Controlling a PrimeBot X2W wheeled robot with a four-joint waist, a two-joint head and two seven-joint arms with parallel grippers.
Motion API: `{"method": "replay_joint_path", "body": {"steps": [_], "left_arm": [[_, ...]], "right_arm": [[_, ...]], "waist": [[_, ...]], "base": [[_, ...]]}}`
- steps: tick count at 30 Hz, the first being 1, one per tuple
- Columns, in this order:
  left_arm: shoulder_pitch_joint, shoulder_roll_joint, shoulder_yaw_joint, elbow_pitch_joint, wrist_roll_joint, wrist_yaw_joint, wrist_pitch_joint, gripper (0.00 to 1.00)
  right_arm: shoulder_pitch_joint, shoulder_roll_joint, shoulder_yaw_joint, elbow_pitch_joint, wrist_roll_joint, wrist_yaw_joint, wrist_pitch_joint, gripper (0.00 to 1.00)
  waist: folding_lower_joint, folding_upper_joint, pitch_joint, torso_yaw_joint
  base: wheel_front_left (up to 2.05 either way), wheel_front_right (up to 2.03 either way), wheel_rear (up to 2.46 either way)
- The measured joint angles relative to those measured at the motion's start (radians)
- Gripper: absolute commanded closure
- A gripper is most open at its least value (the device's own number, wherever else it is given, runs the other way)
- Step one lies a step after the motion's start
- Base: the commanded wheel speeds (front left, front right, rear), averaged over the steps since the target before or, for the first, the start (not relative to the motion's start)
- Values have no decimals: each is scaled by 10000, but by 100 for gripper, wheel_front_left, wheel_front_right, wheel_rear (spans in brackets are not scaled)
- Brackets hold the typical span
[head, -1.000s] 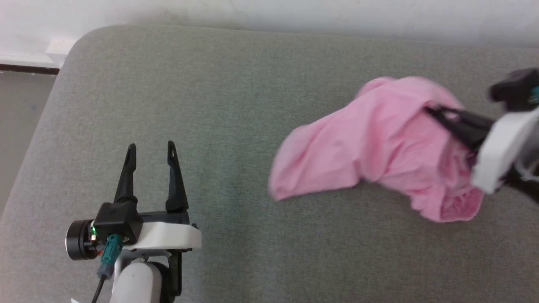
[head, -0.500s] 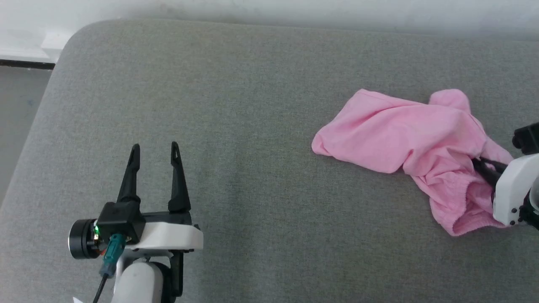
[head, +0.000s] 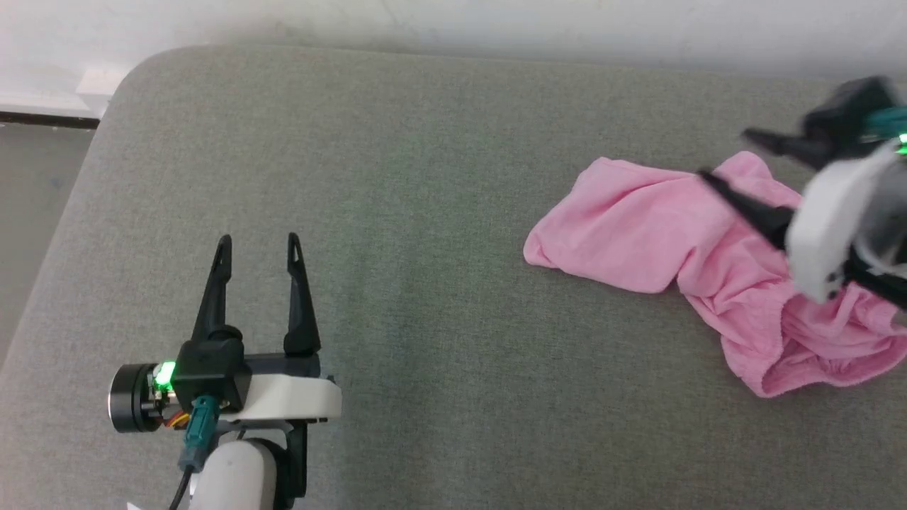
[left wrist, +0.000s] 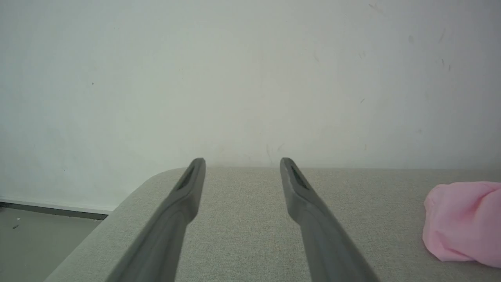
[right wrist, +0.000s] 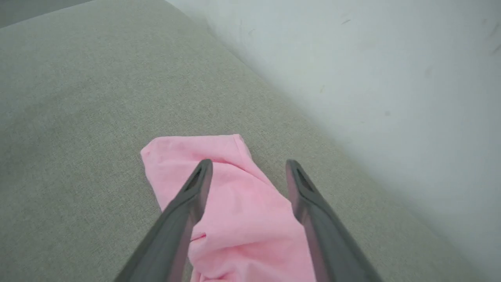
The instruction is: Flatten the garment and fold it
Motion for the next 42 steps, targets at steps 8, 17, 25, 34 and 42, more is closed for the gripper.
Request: {"method": "replay_joint_path", "body": {"steps": [8,17,25,34,42], "left_arm": [[-115,-2,-291,-104,12,142,0,0],[-449,-10,-545,4,-236,255,0,0],[-408,-12,-244,54,-270,351,0,0],[-35,-8,142,-178,-253,393,0,0],[4,-8,176,-171,-242,378,0,0]], "right_arm": [[-1339,1425,2044,669,56,0,2961,0],[-1534,2667,3358,3193,255,-2,3643,0],[-1583,2671,3653,2895,307,-2,1179,100],[-1179,2991,3672,86,176,-2,-232,100],[2633,3691,3833,-324,-1747,-2,1572,100]], "waist": [[1,0,445,282],[0,0,994,820],[3,0,824,900],[0,0,146,503],[0,0,-42,412]], "base": [[0,0,0],[0,0,0],[0,0,0],[0,0,0],[0,0,0]]}}
